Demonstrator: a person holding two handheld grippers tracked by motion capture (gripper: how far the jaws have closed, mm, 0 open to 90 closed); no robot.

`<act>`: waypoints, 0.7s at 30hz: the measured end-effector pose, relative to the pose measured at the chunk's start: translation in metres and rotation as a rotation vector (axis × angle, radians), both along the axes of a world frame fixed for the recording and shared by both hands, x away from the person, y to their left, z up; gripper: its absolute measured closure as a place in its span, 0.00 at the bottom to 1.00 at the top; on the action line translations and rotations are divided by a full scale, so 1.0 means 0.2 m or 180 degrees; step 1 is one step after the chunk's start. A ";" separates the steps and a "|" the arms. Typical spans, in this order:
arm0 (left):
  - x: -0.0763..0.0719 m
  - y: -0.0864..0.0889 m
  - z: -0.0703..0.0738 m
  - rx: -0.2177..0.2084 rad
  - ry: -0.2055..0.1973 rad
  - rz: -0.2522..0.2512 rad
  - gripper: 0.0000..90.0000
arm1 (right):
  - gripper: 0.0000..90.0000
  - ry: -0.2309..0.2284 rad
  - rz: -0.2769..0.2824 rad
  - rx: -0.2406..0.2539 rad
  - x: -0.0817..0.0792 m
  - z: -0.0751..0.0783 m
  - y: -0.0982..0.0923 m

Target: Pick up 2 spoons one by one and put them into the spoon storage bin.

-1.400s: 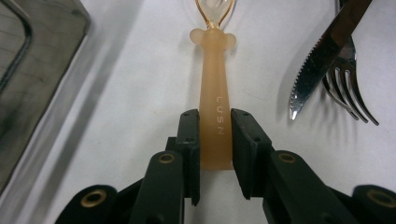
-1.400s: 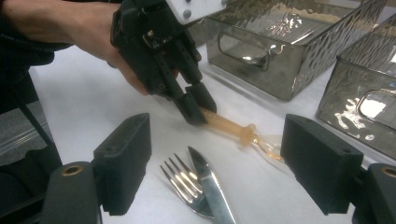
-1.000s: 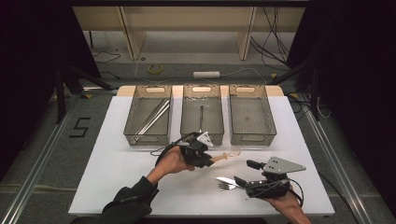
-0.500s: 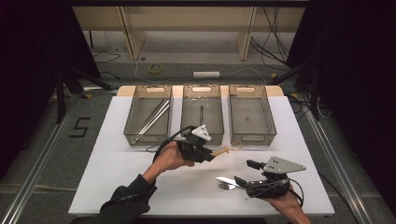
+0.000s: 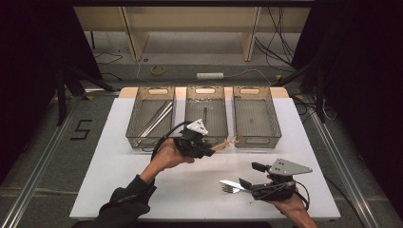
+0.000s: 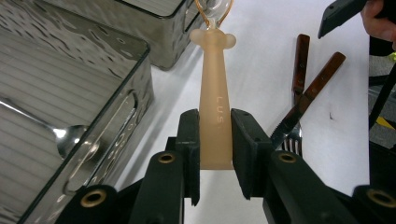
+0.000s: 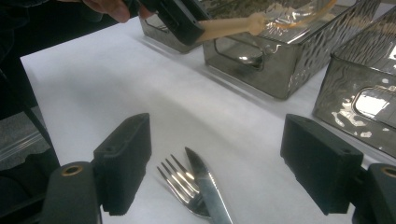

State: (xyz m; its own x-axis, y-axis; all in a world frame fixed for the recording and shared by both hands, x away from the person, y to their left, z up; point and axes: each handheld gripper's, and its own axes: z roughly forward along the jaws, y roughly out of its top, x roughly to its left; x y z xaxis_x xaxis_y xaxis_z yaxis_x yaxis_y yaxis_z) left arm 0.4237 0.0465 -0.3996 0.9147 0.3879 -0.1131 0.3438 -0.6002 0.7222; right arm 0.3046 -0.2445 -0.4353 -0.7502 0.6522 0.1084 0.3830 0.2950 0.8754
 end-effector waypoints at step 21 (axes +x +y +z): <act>0.08 0.16 0.08 -0.0281 -0.0057 0.0457 0.82 | 0.28 0.0046 -0.0013 0.0030 0.02 -0.01 -0.01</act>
